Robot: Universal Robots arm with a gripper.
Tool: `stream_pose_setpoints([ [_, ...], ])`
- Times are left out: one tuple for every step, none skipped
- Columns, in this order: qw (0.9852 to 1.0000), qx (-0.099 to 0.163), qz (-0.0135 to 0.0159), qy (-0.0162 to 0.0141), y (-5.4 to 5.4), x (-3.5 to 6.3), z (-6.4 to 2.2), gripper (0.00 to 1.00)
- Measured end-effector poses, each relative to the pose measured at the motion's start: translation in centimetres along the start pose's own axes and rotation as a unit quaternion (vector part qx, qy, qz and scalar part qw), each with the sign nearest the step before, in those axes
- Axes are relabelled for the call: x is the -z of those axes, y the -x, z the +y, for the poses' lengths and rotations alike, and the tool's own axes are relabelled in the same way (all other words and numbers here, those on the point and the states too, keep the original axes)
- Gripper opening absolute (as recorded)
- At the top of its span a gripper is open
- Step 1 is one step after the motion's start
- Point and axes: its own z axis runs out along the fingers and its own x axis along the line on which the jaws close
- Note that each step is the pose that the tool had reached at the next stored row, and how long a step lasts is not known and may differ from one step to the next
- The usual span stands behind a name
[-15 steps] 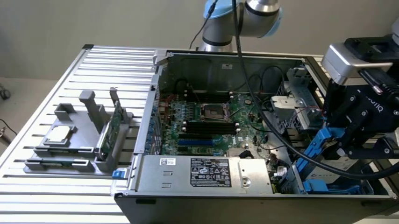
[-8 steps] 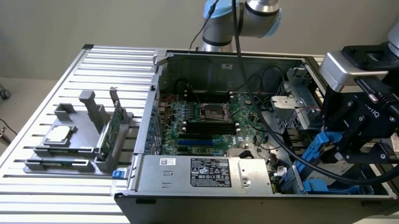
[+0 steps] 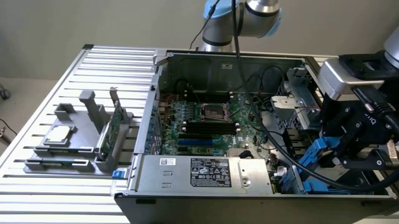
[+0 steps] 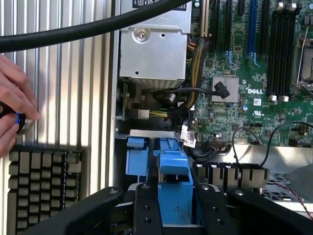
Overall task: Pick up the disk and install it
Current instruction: 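Insert the disk into the insertion slot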
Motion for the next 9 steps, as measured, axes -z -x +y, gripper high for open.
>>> stream_pose_setpoints([
  [1.0000,0.000,0.0000,0.0001,-0.02,-0.11,-0.01,0.32],
  [1.0000,0.000,0.0001,0.0002,-0.05,-0.24,-0.01,0.32],
  [1.0000,0.000,0.0002,0.0002,-0.07,-0.35,-0.01,0.32],
  [1.0000,0.000,0.0001,0.0003,-0.09,-0.48,-0.02,0.32],
  [1.0000,0.000,0.0001,0.0003,-0.10,-0.61,-0.02,0.32],
  [1.0000,0.000,0.0001,0.0003,-0.11,-0.73,-0.03,0.32],
  [1.0000,0.000,0.0004,0.0003,-0.12,-0.83,-0.03,0.32],
  [1.0000,0.000,0.0001,0.0003,-0.13,-0.95,-0.04,0.34],
  [1.0000,0.000,0.0002,0.0003,-0.12,-1.04,-0.04,0.34],
])
